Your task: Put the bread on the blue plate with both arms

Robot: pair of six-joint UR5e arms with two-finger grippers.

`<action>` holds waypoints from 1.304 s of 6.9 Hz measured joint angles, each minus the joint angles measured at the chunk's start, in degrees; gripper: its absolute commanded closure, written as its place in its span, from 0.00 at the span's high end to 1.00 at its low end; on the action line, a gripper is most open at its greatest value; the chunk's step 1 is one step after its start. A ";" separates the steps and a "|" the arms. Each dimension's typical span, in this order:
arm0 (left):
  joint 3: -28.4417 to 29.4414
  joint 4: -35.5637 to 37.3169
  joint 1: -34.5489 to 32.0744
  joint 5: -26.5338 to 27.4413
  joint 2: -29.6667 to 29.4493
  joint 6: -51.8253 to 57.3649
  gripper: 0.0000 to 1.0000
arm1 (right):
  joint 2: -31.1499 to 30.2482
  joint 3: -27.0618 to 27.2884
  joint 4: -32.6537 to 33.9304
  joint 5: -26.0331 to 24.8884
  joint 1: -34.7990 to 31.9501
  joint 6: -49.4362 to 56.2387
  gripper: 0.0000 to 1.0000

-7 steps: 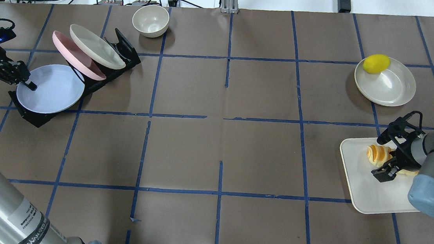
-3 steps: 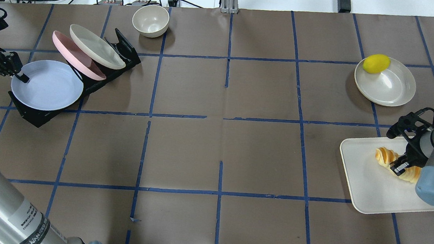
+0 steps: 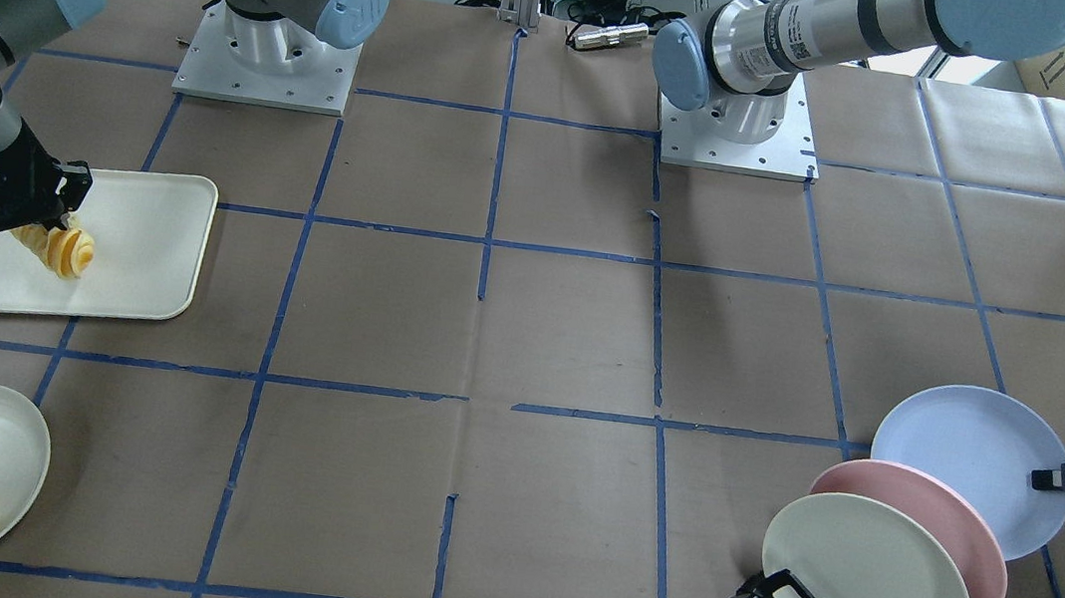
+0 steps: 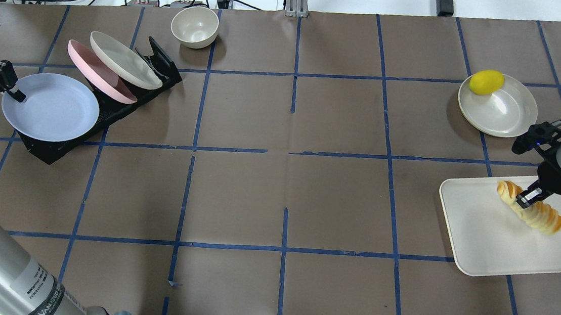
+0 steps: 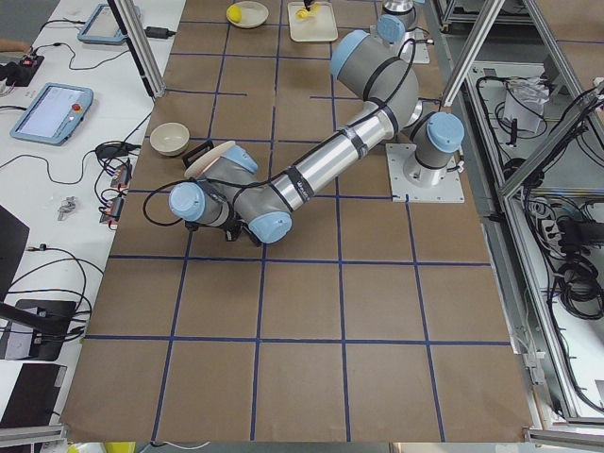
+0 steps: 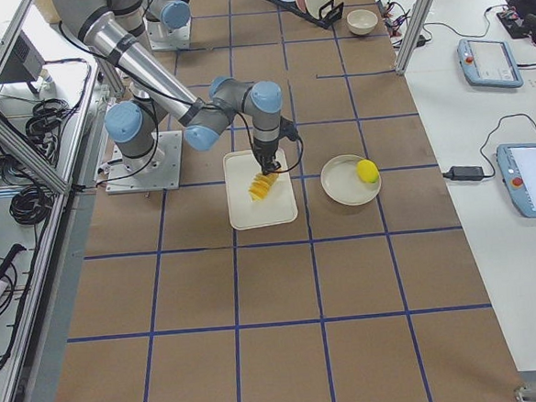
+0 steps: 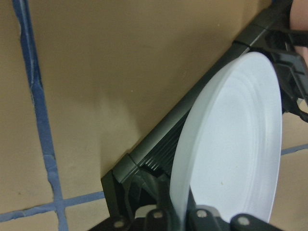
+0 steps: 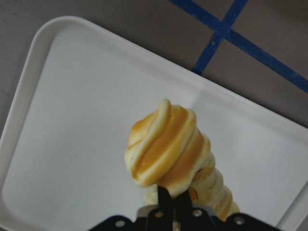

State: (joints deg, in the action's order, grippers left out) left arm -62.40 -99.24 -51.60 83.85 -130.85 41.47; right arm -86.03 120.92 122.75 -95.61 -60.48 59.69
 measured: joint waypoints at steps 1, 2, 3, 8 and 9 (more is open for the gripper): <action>-0.75 -1.21 0.17 1.54 1.73 0.42 0.11 | -0.79 -5.82 -9.69 -0.47 -2.80 -4.53 0.08; -1.87 -3.46 0.03 3.11 4.57 0.58 0.12 | -1.80 -11.78 -19.10 -0.56 -6.35 -9.47 0.08; -3.85 -5.50 -0.38 3.89 8.31 0.30 0.12 | -2.61 -17.07 -26.84 -0.52 -10.31 -14.78 0.09; -23.22 -4.44 -16.69 3.70 29.45 -18.07 0.11 | -9.87 -22.84 -40.96 2.54 -23.76 -34.77 0.11; -25.42 -2.29 -21.33 1.39 30.72 -21.57 0.11 | -10.60 -22.48 -41.03 3.67 -24.74 -36.45 0.11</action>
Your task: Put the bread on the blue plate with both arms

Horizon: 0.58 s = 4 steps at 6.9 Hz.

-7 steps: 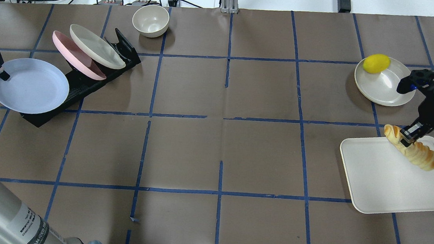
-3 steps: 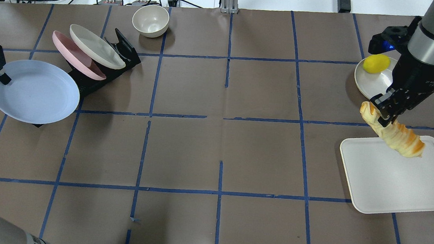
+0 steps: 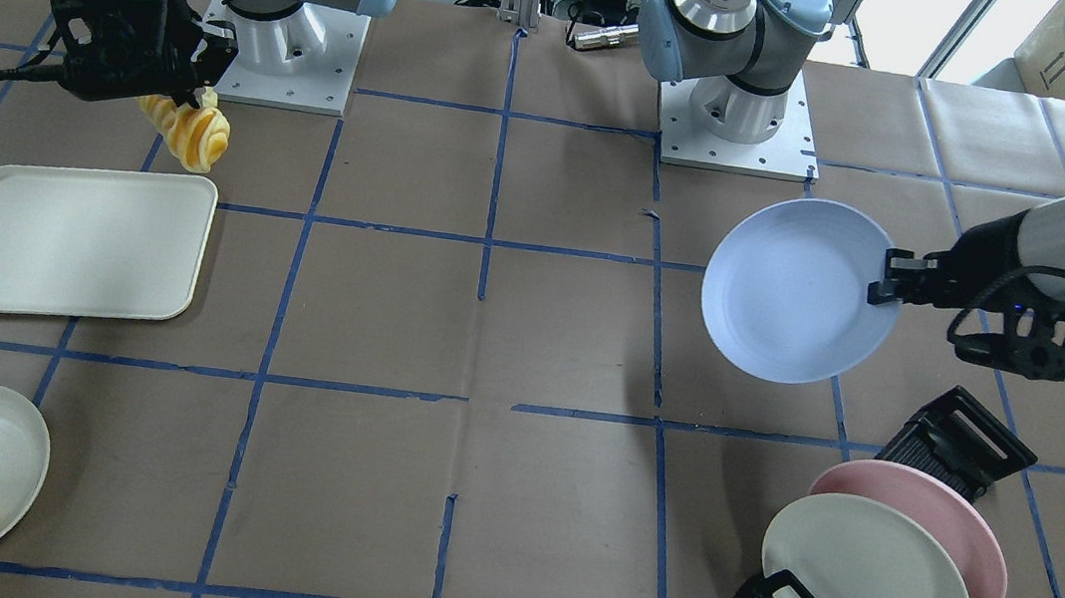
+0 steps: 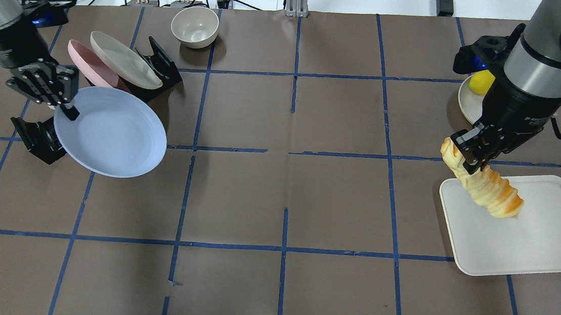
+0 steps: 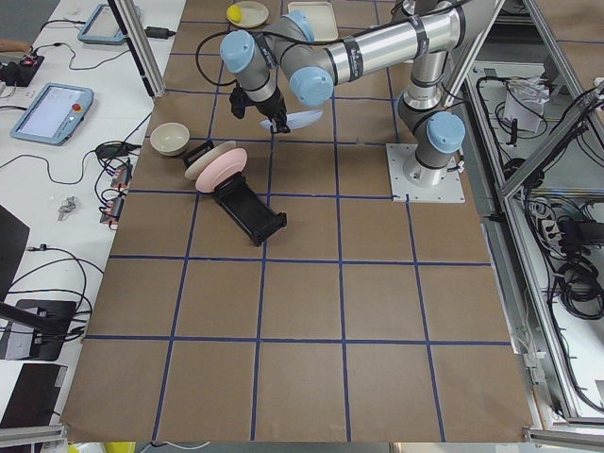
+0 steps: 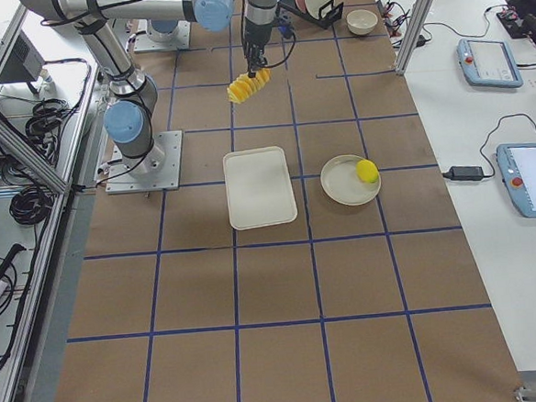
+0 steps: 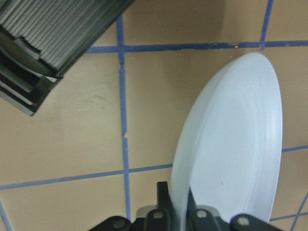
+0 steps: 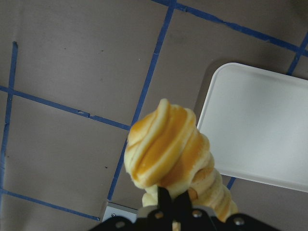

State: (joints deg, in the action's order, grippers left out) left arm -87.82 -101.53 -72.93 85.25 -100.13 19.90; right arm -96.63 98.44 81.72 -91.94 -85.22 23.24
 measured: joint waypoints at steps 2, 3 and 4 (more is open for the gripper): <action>-3.92 7.91 -8.22 -7.88 -0.53 -5.24 0.11 | -0.50 0.25 0.11 0.30 -1.77 -2.59 0.11; -6.58 13.66 -11.26 -10.82 -1.49 -9.41 0.11 | -0.60 0.39 0.25 0.22 -2.13 -3.06 0.11; -8.81 19.09 -13.43 -13.96 -3.00 -12.88 0.11 | -0.70 0.59 0.40 0.15 -2.26 -3.19 0.11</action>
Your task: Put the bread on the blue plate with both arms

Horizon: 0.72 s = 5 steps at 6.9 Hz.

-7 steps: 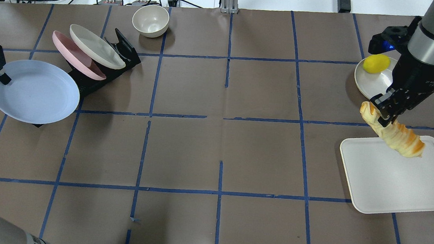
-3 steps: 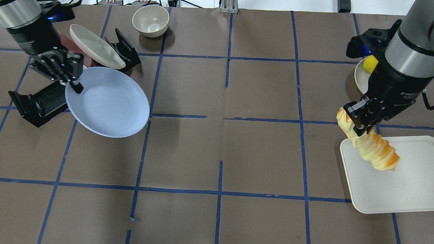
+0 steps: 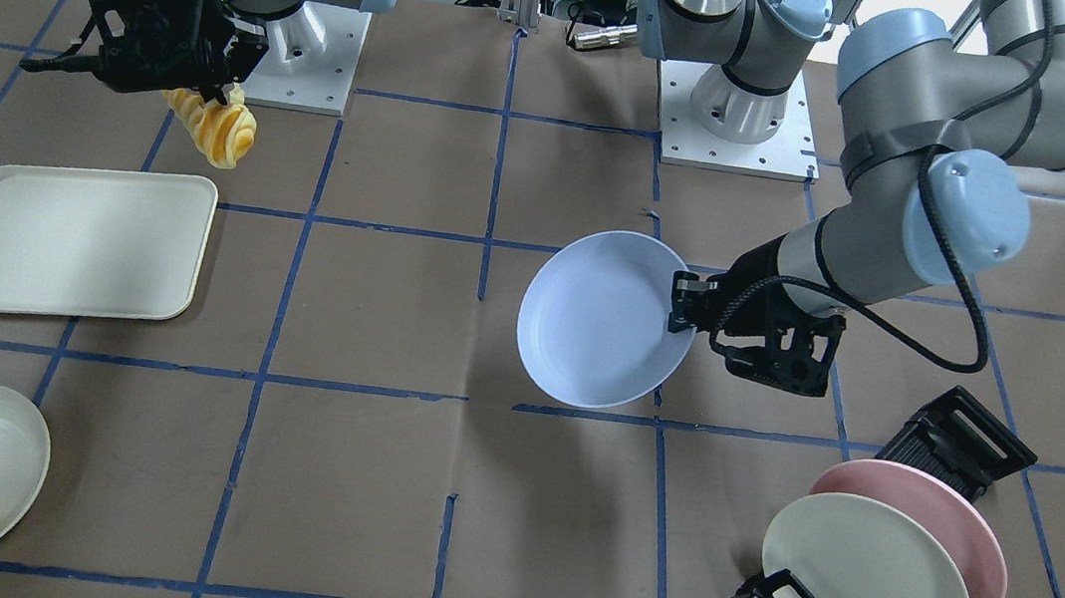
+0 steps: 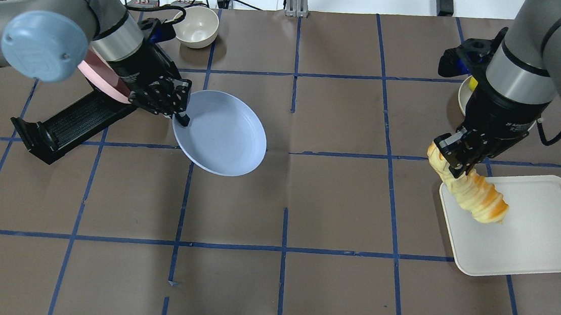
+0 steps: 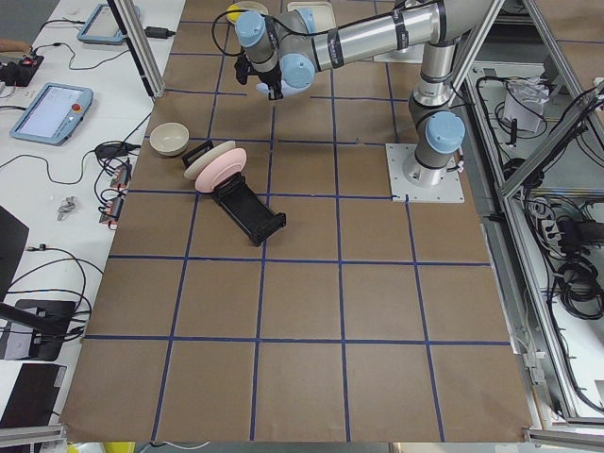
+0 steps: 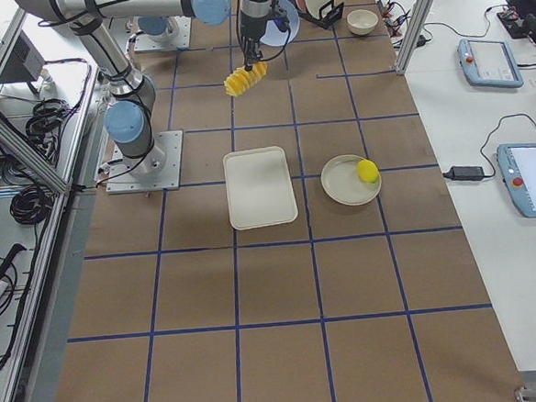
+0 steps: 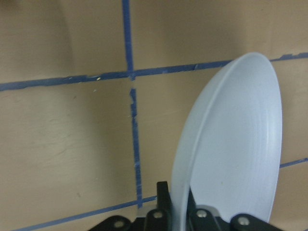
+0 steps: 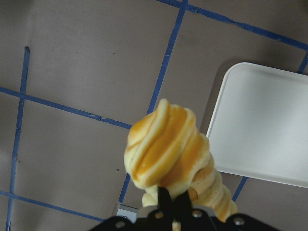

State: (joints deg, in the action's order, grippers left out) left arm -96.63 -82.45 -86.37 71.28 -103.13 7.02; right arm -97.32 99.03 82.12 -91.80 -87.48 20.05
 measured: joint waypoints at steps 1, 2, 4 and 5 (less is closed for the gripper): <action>-1.19 3.55 -2.05 -3.73 -2.06 -2.40 0.11 | 0.07 0.13 0.12 -0.01 -0.03 -0.06 0.11; -1.72 6.69 -4.33 -5.61 -3.80 -4.12 0.11 | 0.60 0.15 0.42 0.17 -0.11 -0.79 0.11; -2.24 12.31 -7.96 -6.46 -7.06 -6.34 0.11 | 5.79 -0.02 5.41 0.53 -3.48 -6.12 0.11; -2.41 13.46 -8.48 -6.47 -8.06 -6.74 0.12 | 9.46 -0.02 10.24 0.46 -7.43 -9.07 0.11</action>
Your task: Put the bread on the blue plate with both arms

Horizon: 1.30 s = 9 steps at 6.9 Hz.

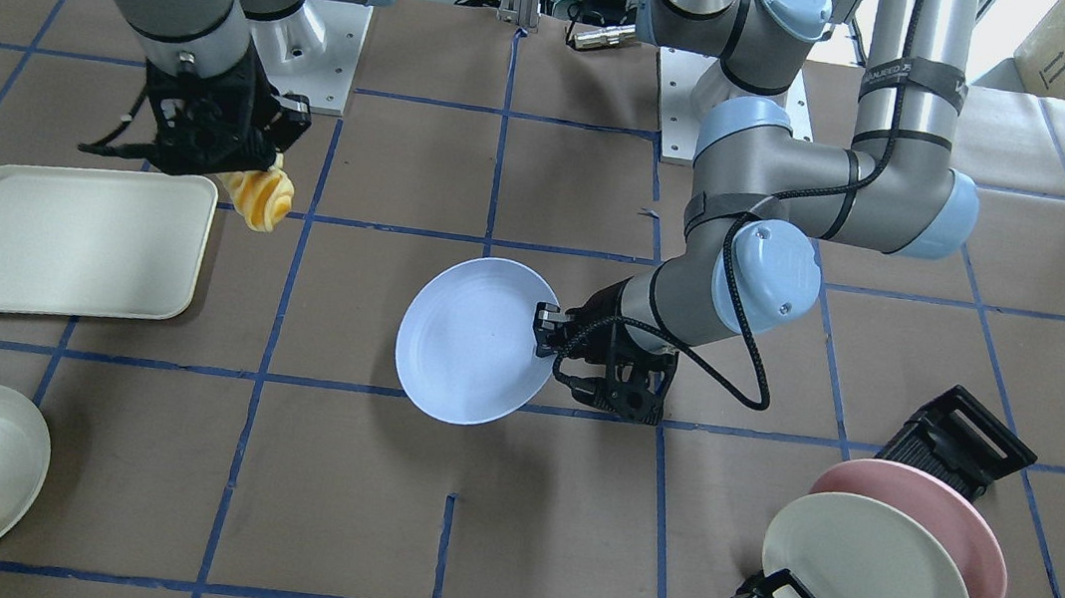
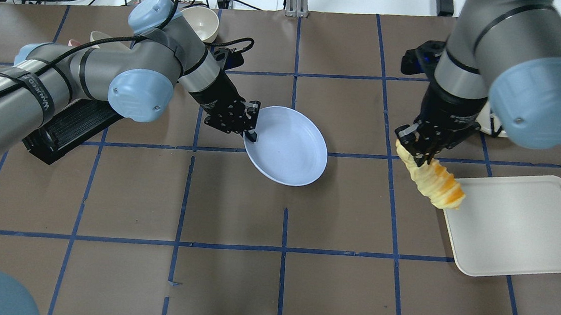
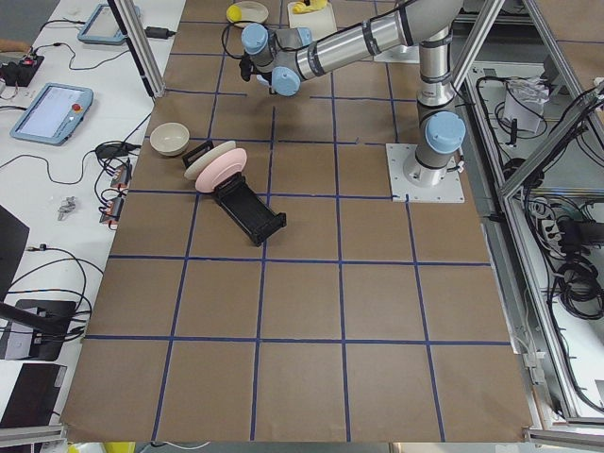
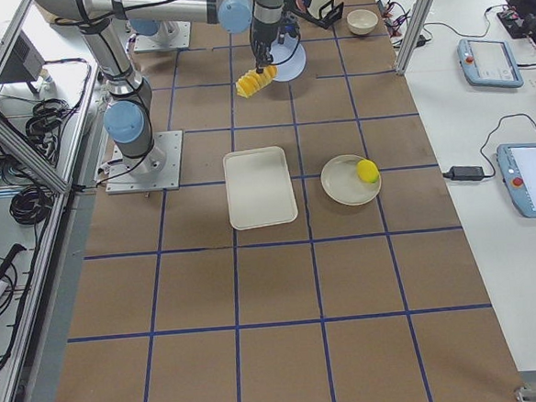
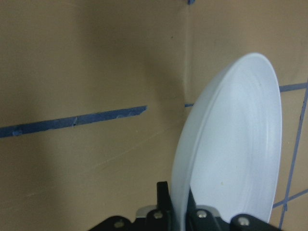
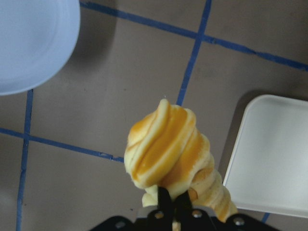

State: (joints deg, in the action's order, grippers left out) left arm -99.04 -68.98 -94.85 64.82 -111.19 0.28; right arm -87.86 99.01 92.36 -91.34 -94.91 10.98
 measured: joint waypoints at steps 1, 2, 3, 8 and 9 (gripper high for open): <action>-0.03 1.27 -0.29 -0.02 -1.23 -0.23 0.20 | 3.67 -0.03 4.64 0.08 -3.05 -2.26 0.11; -0.05 3.13 -0.71 0.01 -2.51 -0.34 0.46 | 6.82 -0.15 8.40 0.30 -4.56 -3.25 0.11; -0.07 4.66 -1.23 0.13 -3.38 -0.61 0.79 | 9.27 -0.41 10.93 0.40 -5.27 -3.78 0.11; 1.38 4.37 0.70 5.88 1.61 -5.46 1.00 | 20.21 -5.25 19.98 0.13 -12.05 -11.73 0.18; 1.52 1.80 2.43 8.80 4.29 -5.30 1.00 | 22.25 -7.31 20.15 -0.09 -13.27 -13.09 0.24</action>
State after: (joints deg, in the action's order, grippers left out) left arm -97.52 -67.18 -92.43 73.62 -106.90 -5.01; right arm -65.61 91.70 112.50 -91.43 -108.18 -2.11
